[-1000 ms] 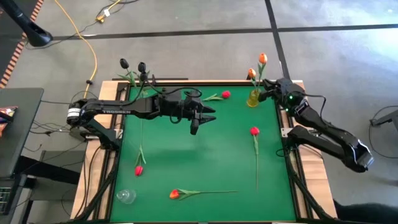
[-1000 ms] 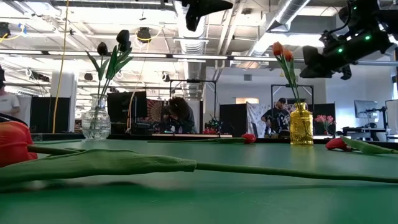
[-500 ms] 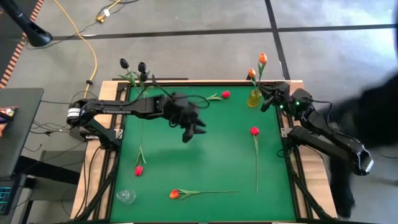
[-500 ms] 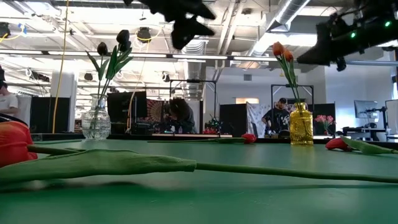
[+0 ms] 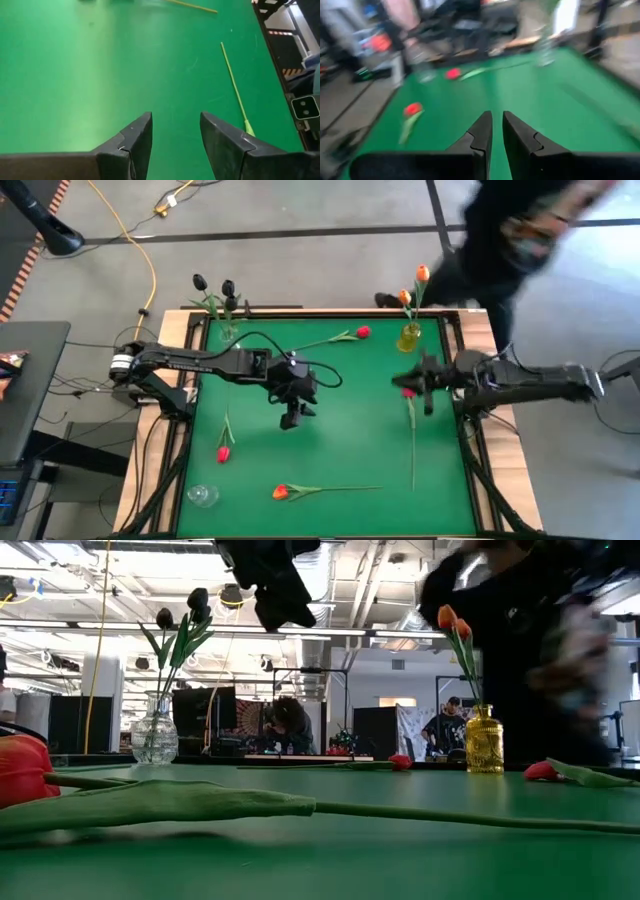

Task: Sort flowers into vase by color
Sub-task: Put the orange flower into the yellow vase

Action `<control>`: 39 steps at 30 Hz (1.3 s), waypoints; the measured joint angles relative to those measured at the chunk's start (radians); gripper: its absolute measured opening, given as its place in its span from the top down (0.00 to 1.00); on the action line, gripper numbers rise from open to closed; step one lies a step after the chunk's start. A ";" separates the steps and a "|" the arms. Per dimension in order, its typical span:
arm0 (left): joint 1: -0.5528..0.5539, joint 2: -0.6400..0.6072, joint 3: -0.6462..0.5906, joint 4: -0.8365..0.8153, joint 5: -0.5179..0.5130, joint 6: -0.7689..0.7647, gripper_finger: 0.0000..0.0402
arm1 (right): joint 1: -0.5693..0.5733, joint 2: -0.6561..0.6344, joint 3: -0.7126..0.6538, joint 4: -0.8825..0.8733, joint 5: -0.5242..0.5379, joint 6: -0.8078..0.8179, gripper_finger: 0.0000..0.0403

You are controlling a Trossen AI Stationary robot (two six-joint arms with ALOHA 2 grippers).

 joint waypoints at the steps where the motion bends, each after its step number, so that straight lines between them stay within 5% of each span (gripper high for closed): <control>1: 0.000 0.000 0.000 -0.001 0.001 -0.002 0.62 | 0.058 0.027 0.000 0.007 0.018 0.025 0.82; 7: -0.020 0.000 0.000 -0.042 0.012 0.032 0.62 | 0.366 0.286 0.053 0.088 0.164 0.160 0.82; 12: -0.034 0.000 0.000 -0.091 0.027 0.081 0.62 | 0.497 0.596 0.235 0.047 0.249 0.236 0.82; 20: -0.059 0.000 0.000 -0.200 0.064 0.210 0.62 | 0.573 1.031 0.558 -0.060 0.206 0.331 0.82; 26: -0.085 0.000 0.000 -0.221 0.063 0.307 0.62 | 0.609 1.254 0.753 -0.074 0.170 0.325 0.71; 33: -0.106 0.000 0.000 -0.226 0.063 0.329 0.62 | 0.606 1.430 0.873 -0.111 0.174 0.275 0.53; 39: -0.114 0.000 0.000 -0.226 0.064 0.331 0.62 | 0.582 1.473 0.896 -0.190 0.176 0.281 0.49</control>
